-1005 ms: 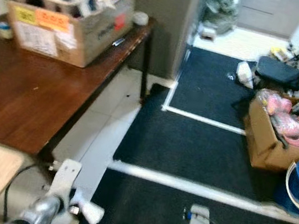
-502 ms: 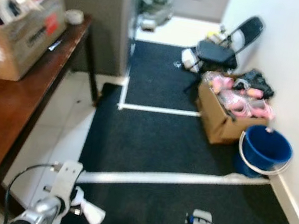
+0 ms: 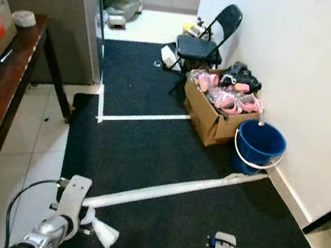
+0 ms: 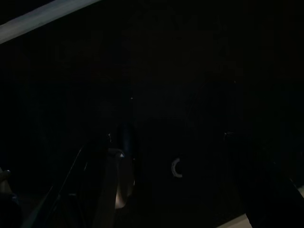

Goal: Picking trash to rubbish bin

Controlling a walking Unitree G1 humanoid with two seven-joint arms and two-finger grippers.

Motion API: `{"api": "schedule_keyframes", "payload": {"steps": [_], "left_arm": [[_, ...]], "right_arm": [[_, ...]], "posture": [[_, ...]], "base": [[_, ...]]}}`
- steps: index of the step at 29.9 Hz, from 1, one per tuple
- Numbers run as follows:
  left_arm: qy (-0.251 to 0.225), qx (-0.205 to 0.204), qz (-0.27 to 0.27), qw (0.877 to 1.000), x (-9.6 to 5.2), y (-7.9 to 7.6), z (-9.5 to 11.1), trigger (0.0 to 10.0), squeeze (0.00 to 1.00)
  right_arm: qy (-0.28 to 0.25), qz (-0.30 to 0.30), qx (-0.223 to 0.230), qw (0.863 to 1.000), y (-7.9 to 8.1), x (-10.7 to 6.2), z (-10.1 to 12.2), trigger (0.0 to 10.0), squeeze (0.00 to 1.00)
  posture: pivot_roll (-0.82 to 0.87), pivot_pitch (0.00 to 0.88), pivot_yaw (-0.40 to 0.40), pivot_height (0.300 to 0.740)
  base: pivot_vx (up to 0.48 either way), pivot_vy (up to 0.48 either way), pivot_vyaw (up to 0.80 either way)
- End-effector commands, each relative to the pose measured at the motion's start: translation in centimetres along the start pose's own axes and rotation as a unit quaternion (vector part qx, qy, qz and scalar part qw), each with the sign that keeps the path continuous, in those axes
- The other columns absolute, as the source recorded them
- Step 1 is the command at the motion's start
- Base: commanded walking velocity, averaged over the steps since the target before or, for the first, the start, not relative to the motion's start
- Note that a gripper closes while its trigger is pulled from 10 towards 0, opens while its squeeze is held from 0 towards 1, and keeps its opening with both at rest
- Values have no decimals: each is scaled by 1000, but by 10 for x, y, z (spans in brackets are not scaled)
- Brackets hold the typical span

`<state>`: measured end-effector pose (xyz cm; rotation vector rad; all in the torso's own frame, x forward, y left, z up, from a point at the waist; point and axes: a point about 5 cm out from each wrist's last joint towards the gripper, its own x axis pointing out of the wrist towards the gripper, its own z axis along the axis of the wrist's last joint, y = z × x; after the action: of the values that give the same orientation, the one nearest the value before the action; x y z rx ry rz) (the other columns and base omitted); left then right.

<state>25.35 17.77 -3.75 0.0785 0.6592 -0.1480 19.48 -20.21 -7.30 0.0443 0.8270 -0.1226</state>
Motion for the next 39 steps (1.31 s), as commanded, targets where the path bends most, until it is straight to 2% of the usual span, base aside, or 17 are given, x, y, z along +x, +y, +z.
{"api": "schedule_keyframes", "payload": {"steps": [1,13,31,35,39], "left_arm": [[2,4,-11,1000,0,-4,-2,10000,0],[-2,0,-13,1000,1,-5,2,10000,0],[-9,-18,-5,1000,1,0,3,10000,0],[-24,-25,-32,999,1,-6,7,10000,0],[-30,-25,-43,998,1,-8,7,10000,0]], "right_arm": [[2,-6,7,1000,-5,-1,-1,10000,0],[-4,-13,18,1000,-5,0,2,10000,0],[-16,-8,21,1000,0,1,6,10000,0],[-19,-8,21,1000,0,2,9,10000,0],[-21,-9,21,1000,-1,2,9,10000,0]], "posture": [[11,50,-6,740],[9,60,7,740],[18,67,1,740],[14,72,4,740],[18,75,3,740]], "base": [[0,0,-800],[0,0,-800],[0,0,0],[0,0,0],[403,0,0]]}}
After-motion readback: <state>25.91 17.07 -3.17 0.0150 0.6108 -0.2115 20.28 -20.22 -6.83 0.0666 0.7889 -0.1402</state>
